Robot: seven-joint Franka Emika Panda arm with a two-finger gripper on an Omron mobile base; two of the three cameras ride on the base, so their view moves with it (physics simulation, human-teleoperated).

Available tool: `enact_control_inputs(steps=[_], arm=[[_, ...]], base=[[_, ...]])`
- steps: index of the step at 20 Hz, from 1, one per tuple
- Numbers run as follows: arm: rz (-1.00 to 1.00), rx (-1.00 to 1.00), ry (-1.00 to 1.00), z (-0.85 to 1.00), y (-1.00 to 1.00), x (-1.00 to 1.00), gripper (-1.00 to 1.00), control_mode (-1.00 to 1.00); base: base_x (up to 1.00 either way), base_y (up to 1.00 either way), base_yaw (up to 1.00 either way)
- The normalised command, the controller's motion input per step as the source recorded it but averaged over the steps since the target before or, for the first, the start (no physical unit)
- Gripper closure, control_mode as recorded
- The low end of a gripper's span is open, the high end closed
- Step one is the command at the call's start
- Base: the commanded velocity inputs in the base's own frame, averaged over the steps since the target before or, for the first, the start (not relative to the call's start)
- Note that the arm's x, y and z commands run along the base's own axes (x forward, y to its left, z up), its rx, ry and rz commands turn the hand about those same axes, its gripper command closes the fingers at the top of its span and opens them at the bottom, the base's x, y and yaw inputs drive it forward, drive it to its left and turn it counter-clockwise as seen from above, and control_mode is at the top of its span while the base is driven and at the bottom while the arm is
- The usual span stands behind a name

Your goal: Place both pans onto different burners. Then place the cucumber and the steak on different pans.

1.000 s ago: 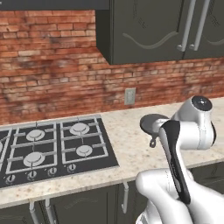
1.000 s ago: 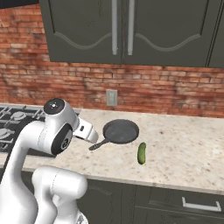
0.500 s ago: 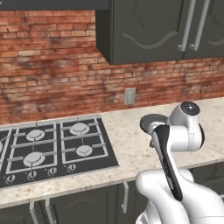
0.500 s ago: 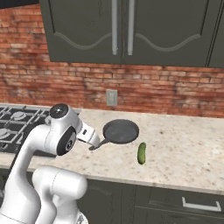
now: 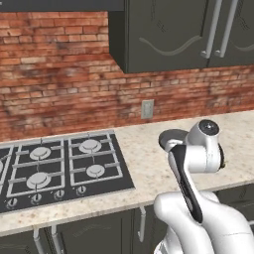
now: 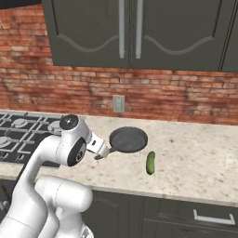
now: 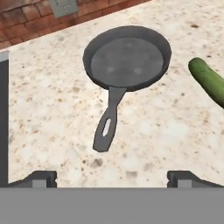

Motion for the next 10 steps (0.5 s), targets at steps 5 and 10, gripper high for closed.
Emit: enact_control_inputs(steps=[5,10], arm=[[-0.04,0.02,0.00,-0.21,-0.08,0.27,-1.00,-1.00],[-0.04,0.03,0.03,-0.20,-0.01,0.29,-1.00,-1.00]], base=[[0.00,0.00,0.00],[0.00,0.00,0.00]])
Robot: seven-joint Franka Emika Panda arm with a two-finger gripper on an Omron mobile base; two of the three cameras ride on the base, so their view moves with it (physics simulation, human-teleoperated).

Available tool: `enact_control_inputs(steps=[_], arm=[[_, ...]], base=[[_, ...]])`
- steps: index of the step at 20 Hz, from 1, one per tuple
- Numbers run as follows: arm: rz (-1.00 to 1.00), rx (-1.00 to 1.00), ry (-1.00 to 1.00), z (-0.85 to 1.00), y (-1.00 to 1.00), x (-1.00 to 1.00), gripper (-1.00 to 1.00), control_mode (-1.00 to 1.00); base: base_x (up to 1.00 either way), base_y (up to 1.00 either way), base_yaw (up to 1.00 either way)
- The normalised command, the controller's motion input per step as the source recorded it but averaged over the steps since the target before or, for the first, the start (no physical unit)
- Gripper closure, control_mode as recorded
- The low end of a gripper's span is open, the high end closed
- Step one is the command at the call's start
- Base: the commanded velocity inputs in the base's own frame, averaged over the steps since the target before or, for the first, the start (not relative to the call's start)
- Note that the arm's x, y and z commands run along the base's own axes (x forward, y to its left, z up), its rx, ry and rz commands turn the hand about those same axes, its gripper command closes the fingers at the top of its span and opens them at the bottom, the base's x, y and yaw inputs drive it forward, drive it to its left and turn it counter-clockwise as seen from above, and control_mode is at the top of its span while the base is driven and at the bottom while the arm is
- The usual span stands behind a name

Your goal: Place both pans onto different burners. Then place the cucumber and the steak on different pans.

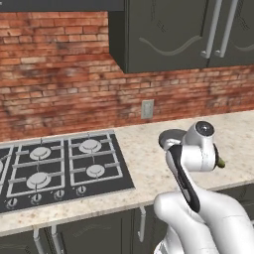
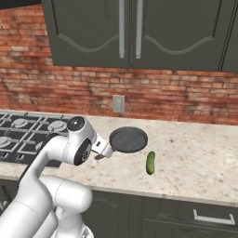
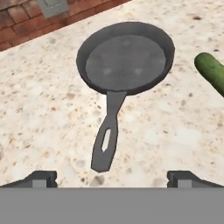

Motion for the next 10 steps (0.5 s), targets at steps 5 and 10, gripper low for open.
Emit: enact_control_inputs(steps=[5,10], arm=[[-0.03,0.04,0.05,-0.19,-0.01,0.27,-1.00,-1.00],[-0.03,0.03,0.04,-0.26,-0.02,0.18,-1.00,-1.00]], base=[[0.00,0.00,0.00],[0.00,0.00,0.00]])
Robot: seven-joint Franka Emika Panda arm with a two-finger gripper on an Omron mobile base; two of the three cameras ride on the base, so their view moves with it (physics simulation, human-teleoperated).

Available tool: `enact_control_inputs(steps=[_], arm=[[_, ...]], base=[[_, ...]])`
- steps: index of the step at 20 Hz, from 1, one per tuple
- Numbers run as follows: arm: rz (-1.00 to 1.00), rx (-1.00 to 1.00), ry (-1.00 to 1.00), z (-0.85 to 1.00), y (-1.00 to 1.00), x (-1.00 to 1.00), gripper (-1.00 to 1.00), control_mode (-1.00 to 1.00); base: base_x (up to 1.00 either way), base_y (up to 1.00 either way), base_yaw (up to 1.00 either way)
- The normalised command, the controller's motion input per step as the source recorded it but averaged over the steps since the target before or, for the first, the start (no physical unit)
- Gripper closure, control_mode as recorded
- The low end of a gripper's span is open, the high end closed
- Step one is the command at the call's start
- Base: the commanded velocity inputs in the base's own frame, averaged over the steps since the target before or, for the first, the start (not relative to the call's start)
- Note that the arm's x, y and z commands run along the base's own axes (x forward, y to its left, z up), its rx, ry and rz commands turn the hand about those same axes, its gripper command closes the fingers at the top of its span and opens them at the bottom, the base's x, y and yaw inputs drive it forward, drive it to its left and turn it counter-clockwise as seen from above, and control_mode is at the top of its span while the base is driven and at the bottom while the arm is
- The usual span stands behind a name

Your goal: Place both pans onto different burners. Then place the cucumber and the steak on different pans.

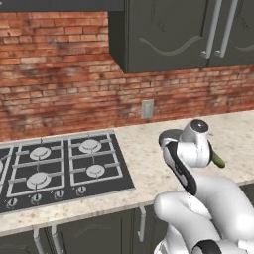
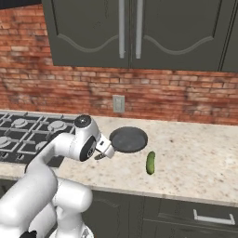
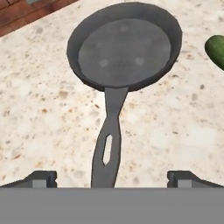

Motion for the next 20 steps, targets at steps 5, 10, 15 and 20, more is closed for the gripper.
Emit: enact_control_inputs(steps=[5,10,15,20], arm=[[-0.03,0.02,0.02,-0.26,-0.02,0.16,-1.00,-1.00],[-0.03,0.01,0.03,-0.25,-0.01,0.20,-1.00,-1.00],[-0.03,0.01,0.03,-0.27,0.00,0.20,-1.00,-1.00],[-0.03,0.00,0.02,-0.25,-0.01,0.17,-1.00,-1.00]], base=[[0.00,0.00,0.00],[0.00,0.00,0.00],[0.00,0.00,0.00],[0.00,0.00,0.00]])
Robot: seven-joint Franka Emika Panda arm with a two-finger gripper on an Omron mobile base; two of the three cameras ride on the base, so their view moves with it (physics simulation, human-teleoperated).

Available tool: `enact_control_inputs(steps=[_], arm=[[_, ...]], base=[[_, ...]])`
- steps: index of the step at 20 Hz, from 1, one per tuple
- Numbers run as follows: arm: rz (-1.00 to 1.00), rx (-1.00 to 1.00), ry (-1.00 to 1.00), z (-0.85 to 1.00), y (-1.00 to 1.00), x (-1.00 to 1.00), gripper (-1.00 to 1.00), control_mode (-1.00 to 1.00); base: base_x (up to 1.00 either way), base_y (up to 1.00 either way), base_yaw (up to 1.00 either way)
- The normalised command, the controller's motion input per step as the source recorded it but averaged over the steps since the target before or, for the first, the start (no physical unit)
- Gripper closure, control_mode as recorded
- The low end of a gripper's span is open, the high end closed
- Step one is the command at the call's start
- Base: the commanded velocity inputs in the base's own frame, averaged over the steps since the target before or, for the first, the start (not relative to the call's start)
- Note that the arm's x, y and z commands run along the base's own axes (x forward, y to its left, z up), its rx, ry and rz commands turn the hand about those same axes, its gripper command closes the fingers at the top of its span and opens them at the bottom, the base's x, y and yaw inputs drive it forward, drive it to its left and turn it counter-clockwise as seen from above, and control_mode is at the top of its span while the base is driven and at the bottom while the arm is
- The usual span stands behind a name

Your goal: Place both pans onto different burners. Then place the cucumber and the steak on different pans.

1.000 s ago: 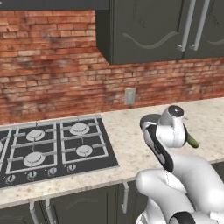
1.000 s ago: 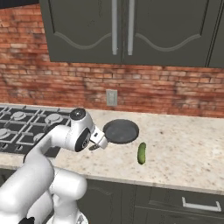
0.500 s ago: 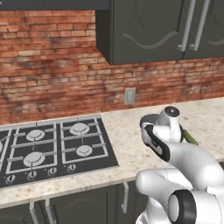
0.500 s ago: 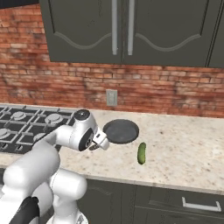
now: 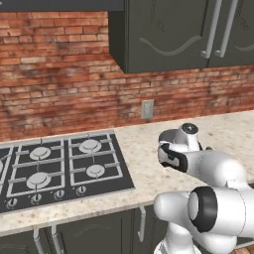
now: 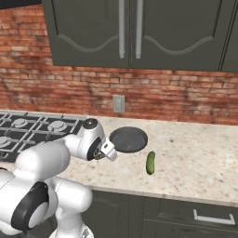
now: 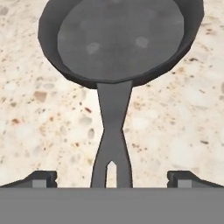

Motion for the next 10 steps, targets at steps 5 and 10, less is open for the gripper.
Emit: enact_control_inputs(steps=[5,10], arm=[[-0.03,0.00,0.03,-0.24,0.00,0.23,-1.00,-1.00],[-0.03,0.00,0.03,-0.23,-0.01,0.26,1.00,-1.00]], base=[[0.00,0.00,0.00],[0.00,0.00,0.00]])
